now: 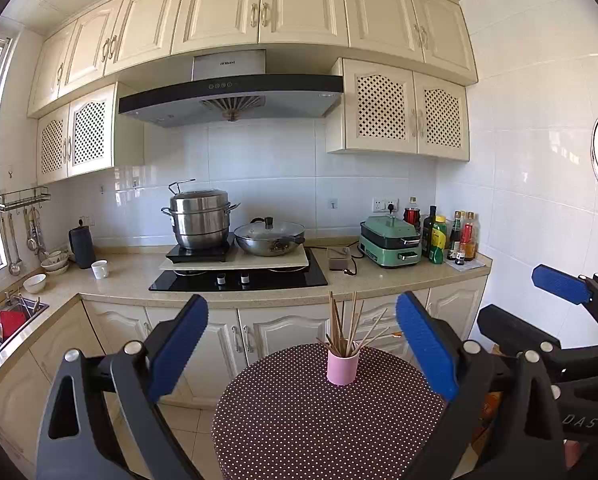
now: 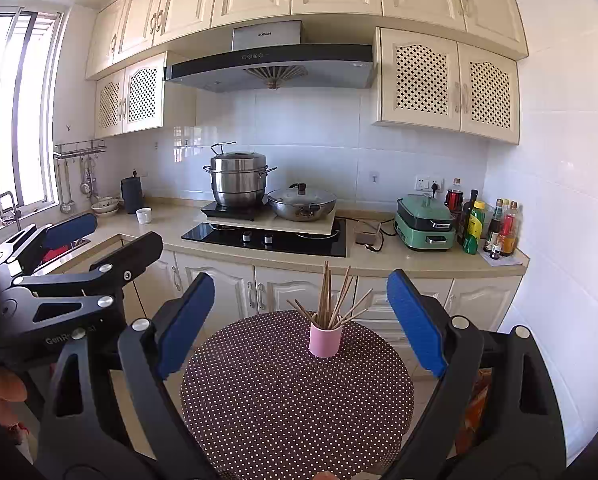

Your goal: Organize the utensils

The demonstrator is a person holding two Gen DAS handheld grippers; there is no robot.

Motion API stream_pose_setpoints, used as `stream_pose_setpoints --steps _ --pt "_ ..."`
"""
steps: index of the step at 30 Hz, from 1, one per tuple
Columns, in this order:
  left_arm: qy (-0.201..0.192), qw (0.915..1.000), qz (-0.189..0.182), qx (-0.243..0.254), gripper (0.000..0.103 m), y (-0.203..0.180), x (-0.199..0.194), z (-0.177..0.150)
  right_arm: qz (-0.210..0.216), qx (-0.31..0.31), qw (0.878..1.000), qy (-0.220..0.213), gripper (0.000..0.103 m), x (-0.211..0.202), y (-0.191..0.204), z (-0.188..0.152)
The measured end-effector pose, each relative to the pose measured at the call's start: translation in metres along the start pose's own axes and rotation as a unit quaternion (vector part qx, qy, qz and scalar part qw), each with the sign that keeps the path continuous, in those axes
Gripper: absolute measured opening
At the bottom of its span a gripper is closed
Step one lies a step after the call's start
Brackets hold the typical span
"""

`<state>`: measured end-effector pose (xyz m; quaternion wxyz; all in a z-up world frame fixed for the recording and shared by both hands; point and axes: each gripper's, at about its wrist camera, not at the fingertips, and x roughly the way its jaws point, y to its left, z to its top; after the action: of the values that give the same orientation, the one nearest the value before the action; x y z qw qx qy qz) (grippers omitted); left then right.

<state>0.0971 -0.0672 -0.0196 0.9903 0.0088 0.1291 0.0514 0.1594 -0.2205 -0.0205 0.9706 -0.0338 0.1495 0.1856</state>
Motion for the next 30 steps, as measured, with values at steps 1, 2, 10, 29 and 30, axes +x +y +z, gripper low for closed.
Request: stream_pose_setpoints --steps 1,2,10,29,30 --pt "0.000 1.0000 0.000 0.000 0.093 0.0000 -0.0003 -0.0002 0.000 0.000 1.000 0.000 0.087 -0.0001 0.0000 0.0006" --pt "0.000 1.0000 0.000 0.000 0.093 0.0004 -0.0003 0.0000 0.000 0.000 1.000 0.000 0.087 -0.0003 0.0003 0.0005" --pt "0.001 1.0000 -0.001 0.002 0.093 0.0002 -0.0007 -0.0003 0.000 0.000 1.000 0.001 0.087 -0.0003 0.0002 0.0011" --pt "-0.008 1.0000 0.004 0.004 0.093 0.0014 0.0015 -0.0033 0.000 0.000 1.000 0.001 0.087 0.0000 0.0004 0.0010" --pt "-0.008 1.0000 0.003 0.004 0.093 0.0022 0.0018 -0.0036 0.001 0.000 1.000 0.001 0.087 0.0005 0.0002 0.0009"
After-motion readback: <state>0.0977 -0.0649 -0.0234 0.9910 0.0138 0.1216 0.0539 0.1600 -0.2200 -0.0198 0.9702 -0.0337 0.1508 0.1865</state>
